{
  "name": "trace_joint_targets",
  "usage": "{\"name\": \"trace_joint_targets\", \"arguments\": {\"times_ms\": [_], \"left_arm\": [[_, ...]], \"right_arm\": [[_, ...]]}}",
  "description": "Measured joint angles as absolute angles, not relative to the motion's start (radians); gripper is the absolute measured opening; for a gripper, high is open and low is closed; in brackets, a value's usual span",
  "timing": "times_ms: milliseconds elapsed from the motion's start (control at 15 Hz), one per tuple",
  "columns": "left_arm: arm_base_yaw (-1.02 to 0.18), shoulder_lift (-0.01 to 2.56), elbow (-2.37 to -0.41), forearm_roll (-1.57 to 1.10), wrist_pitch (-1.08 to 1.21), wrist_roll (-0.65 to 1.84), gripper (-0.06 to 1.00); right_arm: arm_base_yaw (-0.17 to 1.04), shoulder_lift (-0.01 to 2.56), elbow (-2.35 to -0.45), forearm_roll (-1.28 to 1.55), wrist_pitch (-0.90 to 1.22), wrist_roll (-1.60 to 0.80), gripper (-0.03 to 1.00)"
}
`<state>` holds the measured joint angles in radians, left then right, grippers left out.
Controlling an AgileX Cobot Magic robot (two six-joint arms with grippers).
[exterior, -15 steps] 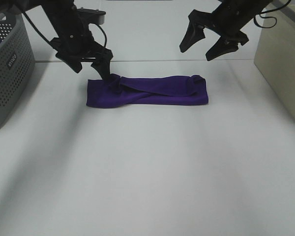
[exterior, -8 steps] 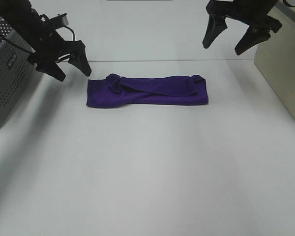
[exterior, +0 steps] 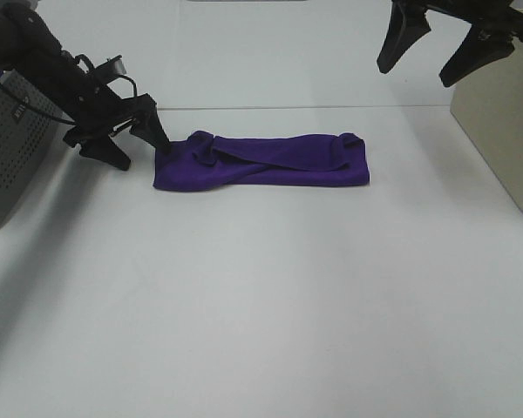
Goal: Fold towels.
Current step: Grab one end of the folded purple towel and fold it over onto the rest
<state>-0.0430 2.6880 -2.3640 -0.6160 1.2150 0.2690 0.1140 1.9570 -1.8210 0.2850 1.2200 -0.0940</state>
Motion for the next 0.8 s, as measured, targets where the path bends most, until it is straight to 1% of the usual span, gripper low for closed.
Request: {"name": "trace_joint_targets", "arguments": {"times_ms": [200, 267, 333, 400, 467, 533, 667, 733, 800], "left_arm": [[-0.081, 2.702, -2.372, -0.645, 1.211, 0.269, 0.79], [-0.147, 2.717, -2.377, -0.675, 1.204, 0.269, 0.78], [-0.147, 2.717, -2.377, -0.675, 1.204, 0.269, 0.78], [-0.179, 2.723, -2.380, -0.688, 1.186, 0.269, 0.77], [-0.226, 2.737, -2.383, -0.700, 1.145, 0.269, 0.66], [-0.236, 2.744, -2.383, -0.694, 1.132, 0.269, 0.53], [-0.237, 2.752, -2.383, -0.669, 1.119, 0.269, 0.12], [-0.236, 2.752, -2.386, -0.663, 1.121, 0.269, 0.06], [-0.236, 2.754, -2.404, -0.645, 1.134, 0.269, 0.06]], "right_arm": [[0.114, 1.956, -1.818, 0.288, 1.220, -0.094, 0.83], [0.114, 1.956, -1.818, 0.288, 1.220, -0.094, 0.83], [0.114, 1.956, -1.818, 0.288, 1.220, -0.094, 0.83], [0.114, 1.956, -1.818, 0.288, 1.220, -0.094, 0.83], [0.114, 1.956, -1.818, 0.288, 1.220, -0.094, 0.83], [0.114, 1.956, -1.818, 0.288, 1.220, -0.094, 0.83], [0.114, 1.956, -1.818, 0.289, 1.220, -0.094, 0.83], [0.114, 1.956, -1.818, 0.290, 1.220, -0.094, 0.83], [0.114, 1.956, -1.818, 0.292, 1.220, -0.094, 0.83]]}}
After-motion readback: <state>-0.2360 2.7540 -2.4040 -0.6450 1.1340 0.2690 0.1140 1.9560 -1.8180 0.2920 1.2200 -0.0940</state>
